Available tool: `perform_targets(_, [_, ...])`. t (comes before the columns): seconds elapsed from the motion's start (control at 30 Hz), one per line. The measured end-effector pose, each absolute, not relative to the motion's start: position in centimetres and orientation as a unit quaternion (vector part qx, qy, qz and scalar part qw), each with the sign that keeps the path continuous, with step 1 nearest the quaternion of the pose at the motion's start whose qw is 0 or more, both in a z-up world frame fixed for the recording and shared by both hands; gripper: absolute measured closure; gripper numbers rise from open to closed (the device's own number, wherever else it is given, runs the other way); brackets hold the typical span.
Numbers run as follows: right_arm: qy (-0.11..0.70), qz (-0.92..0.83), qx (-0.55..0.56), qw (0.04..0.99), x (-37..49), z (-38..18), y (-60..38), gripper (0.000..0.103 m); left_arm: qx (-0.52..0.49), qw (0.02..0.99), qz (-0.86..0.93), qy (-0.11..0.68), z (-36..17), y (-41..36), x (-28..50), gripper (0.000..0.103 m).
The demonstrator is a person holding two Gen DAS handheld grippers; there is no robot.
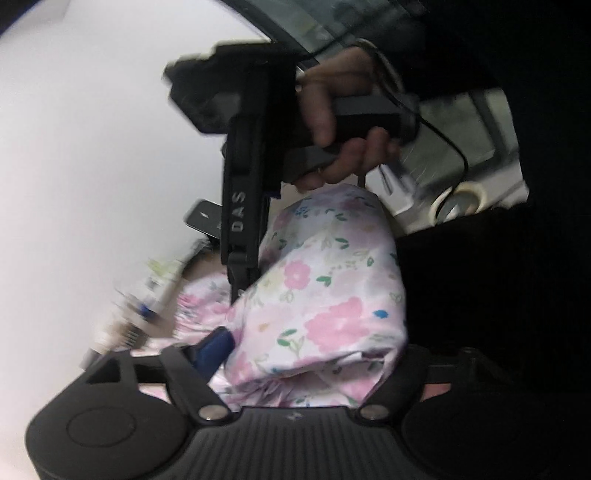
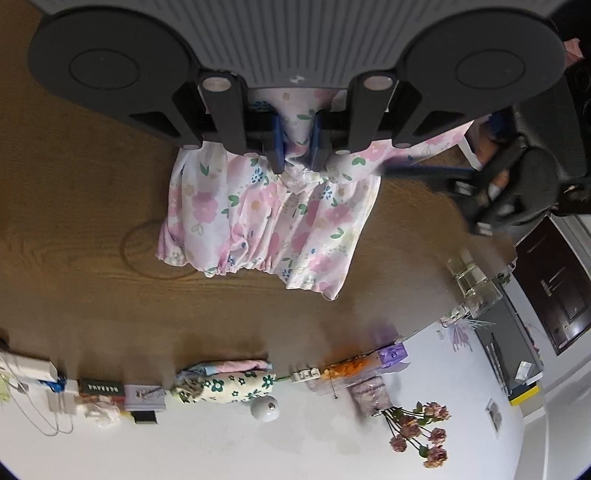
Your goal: Fold clothes
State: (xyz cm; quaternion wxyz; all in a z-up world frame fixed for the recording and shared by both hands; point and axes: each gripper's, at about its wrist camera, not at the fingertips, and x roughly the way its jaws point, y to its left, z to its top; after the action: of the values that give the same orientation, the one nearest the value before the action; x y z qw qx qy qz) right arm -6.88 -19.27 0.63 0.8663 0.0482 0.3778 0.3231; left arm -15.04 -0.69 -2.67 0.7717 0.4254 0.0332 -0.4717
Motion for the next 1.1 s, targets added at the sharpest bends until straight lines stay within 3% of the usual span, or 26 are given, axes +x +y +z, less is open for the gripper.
perform_targets(0.13, [0.378, 0.349, 0.034, 0.857, -7.2, 1.3, -20.2, 0.071, 0.385, 0.77, -0.505, 0.066, -2.3, -0.3, -13.2, 0.035])
perform_targets(0.27, [0.281, 0.39, -0.033, 0.876, -10.8, 3.4, -23.0, 0.018, 0.336, 0.769, -0.534, 0.107, -1.7, 0.1, -11.3, 0.035])
perform_targets(0.37, [0.206, 0.448, -0.125, 0.861, -14.5, 4.4, -23.6, 0.003, 0.292, 0.768, -0.552, 0.144, -0.9, 0.2, -9.6, 0.035])
perform_targets(0.57, [0.168, 0.472, -0.32, 0.804, -18.2, 2.7, -22.0, 0.003, 0.211, 0.756, -0.582, 0.213, 0.4, -0.2, -7.0, 0.035])
perform_targets(0.7, [0.144, 0.457, -0.386, 0.788, -18.3, 0.6, -22.2, 0.004, 0.167, 0.746, -0.595, 0.247, 0.9, 0.6, -6.9, 0.035])
perform_targets(0.93, [0.12, 0.5, -0.312, 0.799, -14.8, 0.4, -21.4, 0.027, 0.072, 0.715, -0.619, 0.317, 1.7, 1.8, -4.9, 0.041])
perform_targets(1.1, [0.233, 0.564, -0.129, 0.782, -10.0, 1.7, -23.3, 0.038, -0.007, 0.697, -0.621, 0.358, 1.8, 2.7, -3.0, 0.043])
